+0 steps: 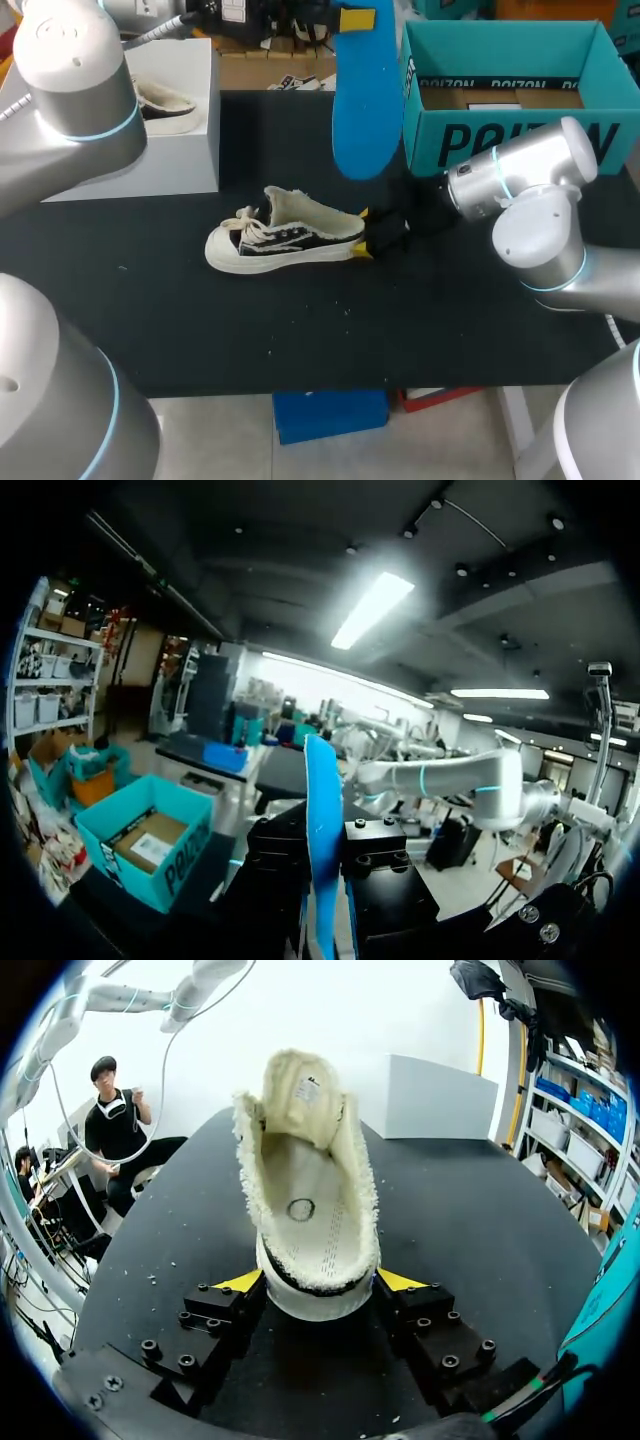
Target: Take the shoe out of the shoebox, open the shoe tongue, remove and reinsert the insole, then place the shoe into the shoebox
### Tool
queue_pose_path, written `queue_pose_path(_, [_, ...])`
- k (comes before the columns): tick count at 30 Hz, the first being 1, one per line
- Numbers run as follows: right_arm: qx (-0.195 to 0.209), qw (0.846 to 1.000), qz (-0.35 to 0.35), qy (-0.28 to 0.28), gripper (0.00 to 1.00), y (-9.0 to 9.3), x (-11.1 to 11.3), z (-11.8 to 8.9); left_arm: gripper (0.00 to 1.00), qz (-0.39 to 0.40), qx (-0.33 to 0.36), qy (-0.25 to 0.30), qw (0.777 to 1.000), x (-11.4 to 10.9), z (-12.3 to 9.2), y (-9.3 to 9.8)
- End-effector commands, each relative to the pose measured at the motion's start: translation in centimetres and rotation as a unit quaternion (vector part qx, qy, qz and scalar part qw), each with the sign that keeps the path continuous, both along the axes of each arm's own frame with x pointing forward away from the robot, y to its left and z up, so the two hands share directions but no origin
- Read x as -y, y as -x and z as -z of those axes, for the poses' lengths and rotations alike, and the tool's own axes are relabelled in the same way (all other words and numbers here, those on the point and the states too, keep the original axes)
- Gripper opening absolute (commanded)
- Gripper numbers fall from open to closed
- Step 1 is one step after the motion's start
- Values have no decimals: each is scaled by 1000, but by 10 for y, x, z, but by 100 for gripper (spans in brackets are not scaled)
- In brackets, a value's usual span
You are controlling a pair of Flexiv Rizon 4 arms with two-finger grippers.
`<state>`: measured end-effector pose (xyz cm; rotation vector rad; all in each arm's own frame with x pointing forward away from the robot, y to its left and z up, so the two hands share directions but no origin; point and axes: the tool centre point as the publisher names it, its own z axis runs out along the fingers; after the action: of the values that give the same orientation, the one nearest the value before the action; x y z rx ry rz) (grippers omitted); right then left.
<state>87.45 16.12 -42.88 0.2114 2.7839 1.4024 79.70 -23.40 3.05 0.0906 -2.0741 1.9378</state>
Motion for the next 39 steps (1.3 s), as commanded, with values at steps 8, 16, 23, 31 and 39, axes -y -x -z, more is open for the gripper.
queue_pose_path(8, [6,1000,-3,7,100,-1,2,-8,0,-13,3,-3,1000,3,-2,3])
queue_pose_path(16, [40,994,-27,103,100,-15,27,-42,0,-13,3,-3,1000,3,-2,3])
queue_pose_path(23, [51,970,-63,227,100,-24,38,-53,0,-13,3,-3,1000,3,-2,3])
queue_pose_path(31, [95,925,-103,353,100,-28,33,-56,0,-13,3,-3,1000,3,-2,3])
queue_pose_path(39, [116,902,-130,396,100,-26,22,-58,0,-13,3,-3,1000,3,-2,3])
